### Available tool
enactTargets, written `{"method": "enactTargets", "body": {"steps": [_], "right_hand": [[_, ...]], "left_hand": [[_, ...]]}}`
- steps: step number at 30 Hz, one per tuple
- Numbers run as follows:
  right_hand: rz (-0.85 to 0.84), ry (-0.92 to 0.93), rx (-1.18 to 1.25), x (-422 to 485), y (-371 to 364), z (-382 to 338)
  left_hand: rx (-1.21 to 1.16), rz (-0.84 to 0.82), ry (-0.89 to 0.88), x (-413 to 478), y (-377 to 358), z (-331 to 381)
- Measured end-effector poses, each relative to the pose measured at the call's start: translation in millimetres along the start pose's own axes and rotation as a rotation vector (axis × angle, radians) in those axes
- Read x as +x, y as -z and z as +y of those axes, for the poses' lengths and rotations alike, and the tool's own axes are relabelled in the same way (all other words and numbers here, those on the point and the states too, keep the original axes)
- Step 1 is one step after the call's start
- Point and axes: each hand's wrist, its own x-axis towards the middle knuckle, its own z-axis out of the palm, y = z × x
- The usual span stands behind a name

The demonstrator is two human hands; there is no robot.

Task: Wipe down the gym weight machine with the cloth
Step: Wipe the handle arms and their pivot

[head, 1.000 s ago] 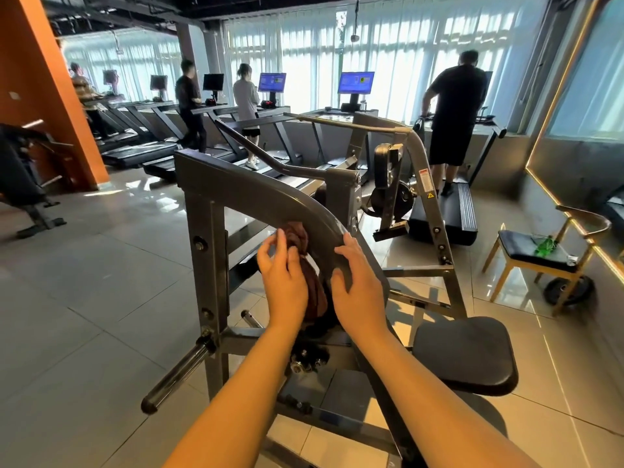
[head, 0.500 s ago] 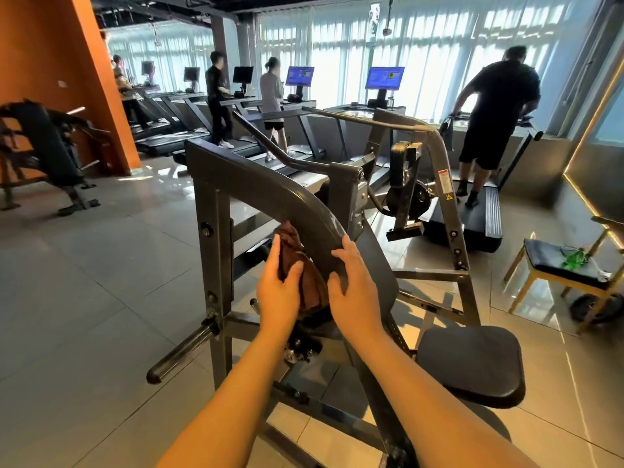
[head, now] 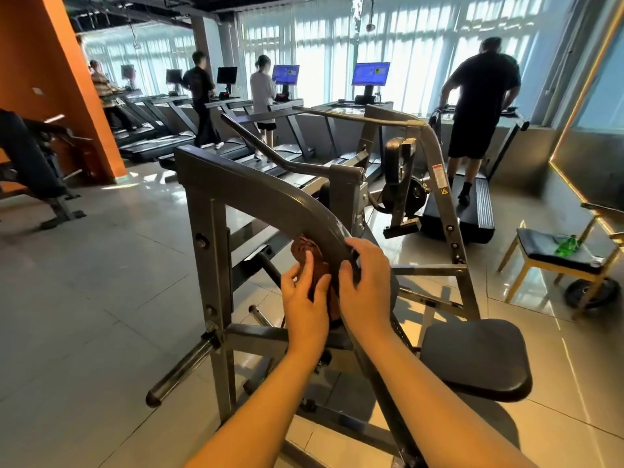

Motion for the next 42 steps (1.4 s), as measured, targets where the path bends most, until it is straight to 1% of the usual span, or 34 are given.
{"method": "enactTargets", "body": {"steps": [2, 5, 7, 11, 14, 16, 19, 21, 23, 25, 28, 32, 35, 36, 38, 39, 42], "right_hand": [[-0.003, -0.007, -0.017, 0.4, -3.9, 0.4], [-0.023, -0.039, -0.01, 1.6, 0.0, 4.0], [-0.047, -0.049, 0.001, 2.3, 4.3, 6.7], [-0.116, -0.024, 0.042, -0.9, 15.0, 15.9], [-0.196, -0.032, 0.056, -3.5, 27.0, 26.5], [-0.239, -0.025, 0.055, -3.1, 35.4, 30.1], [-0.314, -0.039, 0.089, -0.5, 45.0, 32.6], [-0.351, -0.041, 0.121, 2.1, 50.9, 36.0], [-0.365, -0.007, 0.121, 0.0, 52.2, 33.9], [-0.382, -0.004, 0.141, 3.3, 54.5, 38.1], [-0.403, -0.024, 0.178, 5.7, 55.0, 42.7], [-0.433, -0.051, 0.219, 3.2, 59.8, 43.7], [-0.349, -0.026, 0.21, -1.6, 67.1, 40.1], [-0.343, -0.024, 0.273, -0.5, 70.4, 35.6], [-0.424, -0.058, 0.477, 8.2, 76.5, 23.1], [-0.462, -0.069, 0.549, 14.1, 77.5, 18.3], [-0.458, -0.062, 0.543, 28.3, 72.8, 15.0]], "left_hand": [[0.027, -0.022, -0.029, 14.1, 10.6, 2.8], [-0.005, 0.059, 0.016, 45.8, 13.0, 9.1], [-0.016, 0.096, 0.026, 46.7, 4.0, 12.0], [0.046, 0.078, -0.018, -0.3, -21.0, -2.9], [0.099, 0.082, 0.013, -38.1, -35.0, -14.2], [0.131, 0.092, 0.043, -47.1, -37.4, -10.2], [0.15, 0.14, 0.065, -33.3, -33.2, 9.4], [0.171, 0.213, 0.06, -6.9, -34.9, 25.2], [0.147, 0.282, 0.071, 15.2, -35.1, 35.1], [0.121, 0.306, 0.065, 17.6, -45.6, 35.0], [0.158, 0.264, 0.045, -14.2, -59.3, 21.0], [0.203, 0.166, 0.084, -46.7, -56.1, 20.5], [0.201, 0.113, 0.039, -49.5, -48.7, 40.7], [0.182, 0.102, 0.001, -48.2, -49.1, 49.7], [0.142, 0.068, -0.041, -41.1, -55.1, 65.3], [0.136, 0.057, -0.029, -36.0, -58.8, 69.5], [0.095, 0.024, 0.075, -26.6, -61.7, 78.9]]}}
